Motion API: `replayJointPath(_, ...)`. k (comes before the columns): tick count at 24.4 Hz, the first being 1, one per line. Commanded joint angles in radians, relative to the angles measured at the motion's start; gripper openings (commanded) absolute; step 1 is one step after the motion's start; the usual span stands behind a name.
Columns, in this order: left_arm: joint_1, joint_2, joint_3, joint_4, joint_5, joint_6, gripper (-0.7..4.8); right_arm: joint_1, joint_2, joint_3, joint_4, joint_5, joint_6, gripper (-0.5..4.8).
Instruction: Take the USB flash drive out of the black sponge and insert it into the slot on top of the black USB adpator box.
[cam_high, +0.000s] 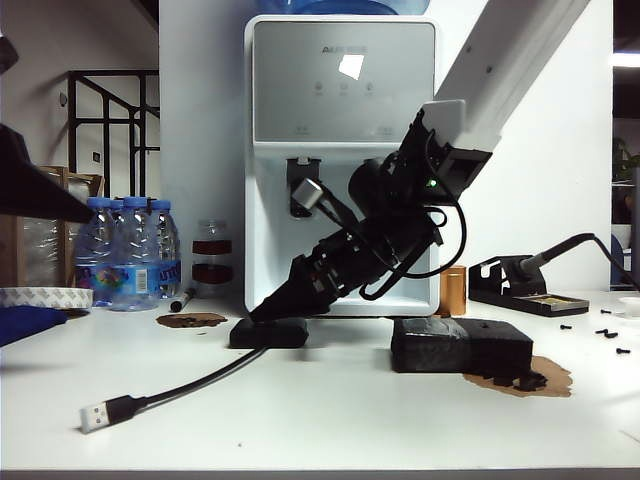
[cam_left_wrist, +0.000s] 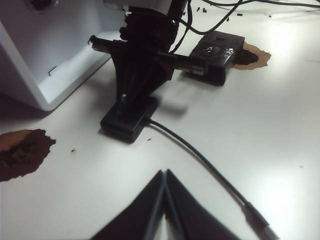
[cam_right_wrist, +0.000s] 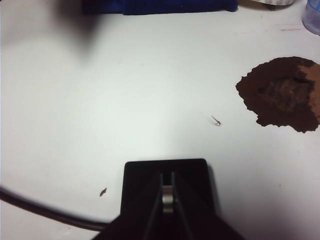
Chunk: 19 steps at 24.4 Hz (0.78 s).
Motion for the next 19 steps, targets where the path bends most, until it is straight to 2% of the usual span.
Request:
replayJointPath(1, -0.002, -0.001, 0.003, -0.002, -0.008, -0.001, -0.04, 0.025, 0.029, -0.016, -0.107, 0.089, -0.016, -0.03)
replayJointPath(7, -0.002, -0.001, 0.003, -0.002, -0.008, -0.001, -0.04, 0.025, 0.024, -0.016, -0.125, 0.14, -0.033, -0.03)
replayJointPath(11, -0.002, -0.001, 0.003, -0.002, -0.008, -0.001, -0.04, 0.025, 0.024, -0.025, -0.13, 0.158, -0.093, -0.03)
replayJointPath(13, -0.001, -0.001, 0.003, -0.002, -0.019, -0.001, -0.04, 0.025, 0.022, -0.098, 0.027, 0.128, -0.112, -0.03)
replayJointPath(15, -0.001, -0.001, 0.003, 0.0, -0.034, -0.001, -0.04, 0.024, 0.017, -0.126, 0.081, 0.12, -0.086, -0.03)
replayJointPath(19, -0.001, -0.001, 0.003, 0.0, -0.039, -0.001, -0.04, 0.017, 0.017, -0.127, 0.087, 0.09, -0.073, -0.03)
